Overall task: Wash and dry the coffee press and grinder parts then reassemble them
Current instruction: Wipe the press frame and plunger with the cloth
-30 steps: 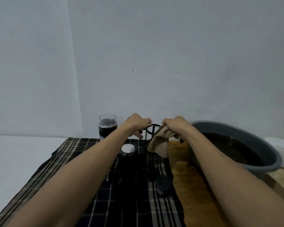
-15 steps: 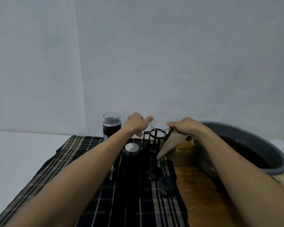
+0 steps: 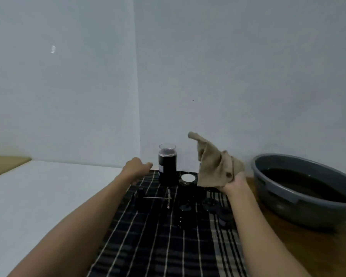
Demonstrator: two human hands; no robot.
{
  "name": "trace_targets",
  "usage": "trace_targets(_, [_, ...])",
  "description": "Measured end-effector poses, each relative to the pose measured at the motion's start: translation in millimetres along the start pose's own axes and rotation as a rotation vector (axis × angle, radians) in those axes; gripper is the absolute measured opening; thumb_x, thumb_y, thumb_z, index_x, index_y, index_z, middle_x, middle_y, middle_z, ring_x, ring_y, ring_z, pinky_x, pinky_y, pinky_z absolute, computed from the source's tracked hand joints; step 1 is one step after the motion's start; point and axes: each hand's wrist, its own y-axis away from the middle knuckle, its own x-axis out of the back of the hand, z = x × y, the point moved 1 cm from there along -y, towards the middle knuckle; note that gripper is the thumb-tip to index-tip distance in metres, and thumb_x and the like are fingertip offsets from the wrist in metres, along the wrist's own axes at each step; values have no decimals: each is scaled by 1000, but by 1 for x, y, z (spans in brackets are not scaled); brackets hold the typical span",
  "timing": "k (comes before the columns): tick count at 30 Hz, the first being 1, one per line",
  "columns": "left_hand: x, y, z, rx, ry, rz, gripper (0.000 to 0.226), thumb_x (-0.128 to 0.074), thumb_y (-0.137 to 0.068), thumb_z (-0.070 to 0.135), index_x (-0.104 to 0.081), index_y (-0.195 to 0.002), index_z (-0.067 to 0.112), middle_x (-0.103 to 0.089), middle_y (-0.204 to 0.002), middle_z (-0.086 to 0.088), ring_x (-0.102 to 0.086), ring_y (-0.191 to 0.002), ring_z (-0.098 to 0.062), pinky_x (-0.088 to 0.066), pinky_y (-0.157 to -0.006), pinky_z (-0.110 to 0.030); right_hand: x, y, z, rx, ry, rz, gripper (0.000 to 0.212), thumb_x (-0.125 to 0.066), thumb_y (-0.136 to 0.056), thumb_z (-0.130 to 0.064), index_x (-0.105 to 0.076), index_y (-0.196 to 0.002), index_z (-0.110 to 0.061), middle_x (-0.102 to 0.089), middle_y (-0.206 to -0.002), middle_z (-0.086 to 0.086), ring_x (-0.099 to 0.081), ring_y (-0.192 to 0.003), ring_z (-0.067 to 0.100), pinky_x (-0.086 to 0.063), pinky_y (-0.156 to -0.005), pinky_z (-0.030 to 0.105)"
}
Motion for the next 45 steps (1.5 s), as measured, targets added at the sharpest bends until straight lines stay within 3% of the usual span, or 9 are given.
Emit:
trace_targets(4, [-7,16,-47,18,-153,-53,76,-55,-96,62,-50,-144,3,-54,-147,-18,-54,-132,-34,-45,-105,-36,-14,-12,4,94,-106,-9,35,-52,-96,-39,-73,-104,-12,-75,-100,11,-72,-93,26,-60,-87,40])
trace_targets(7, [-17,13,-69,55,-53,-168,77,-59,-87,72,-63,-129,8,-67,-130,-13,-65,-113,-31,-53,-87,-32,-16,-18,-2,127,-69,-31,43,-52,-97,-41,-82,-93,-11,-77,-98,9,-71,-96,27,-62,-82,41])
trace_targets(10, [-27,9,-74,35,67,-168,67,-60,-86,70,-71,-110,7,-74,-111,-12,-72,-98,-26,-59,-79,-31,-21,-6,-3,119,-89,-120,49,-54,-91,-36,-67,-133,-15,-70,-129,10,-63,-120,30,-47,-108,49])
trace_targets(21, [-35,31,-60,-155,60,171,55,-41,-93,47,-59,-82,-3,-68,-91,-26,-64,-90,-43,-47,-72,-44,-28,-6,17,81,149,-136,42,-40,-101,-23,-72,-77,-13,-72,-76,5,-70,-68,20,-59,-66,31])
trace_targets(25, [-8,44,-33,-189,150,294,37,-36,-102,41,-50,-82,13,-60,-81,-5,-55,-76,-27,-37,-68,-38,-46,-12,33,174,584,-262,35,-52,-101,-17,-78,-77,-14,-74,-79,2,-71,-73,14,-57,-62,25])
trace_targets(31, [-4,57,10,-336,246,352,39,-20,-98,34,-42,-75,11,-50,-77,-6,-50,-81,-37,-33,-72,-42,-70,-26,91,673,2076,-465,25,-57,-91,-10,-73,-110,-14,-72,-113,6,-65,-105,29,-51,-88,34])
trace_targets(35, [-2,62,18,-339,276,386,34,-33,-105,26,-40,-75,13,-50,-76,-8,-48,-76,-34,-35,-70,-42,-85,-27,96,820,2332,-397,23,-52,-89,-8,-69,-103,-9,-71,-102,14,-64,-97,38,-46,-79,37])
trace_targets(41, [14,56,27,-409,78,438,32,-33,-104,32,-42,-81,13,-54,-74,-10,-52,-69,-32,-37,-66,-39,-85,-35,58,754,2595,-410,23,-48,-101,-22,-69,-92,-25,-54,-76,-16,-58,-106,12,3,-128,46])
trace_targets(45, [16,54,46,-434,27,521,30,-33,-104,31,-44,-87,9,-52,-78,-9,-55,-73,-35,-36,-66,-38,-84,-32,45,617,2212,-339,35,-53,-98,-14,-57,-65,-25,-54,-65,-8,-54,-80,21,-39,-97,31])
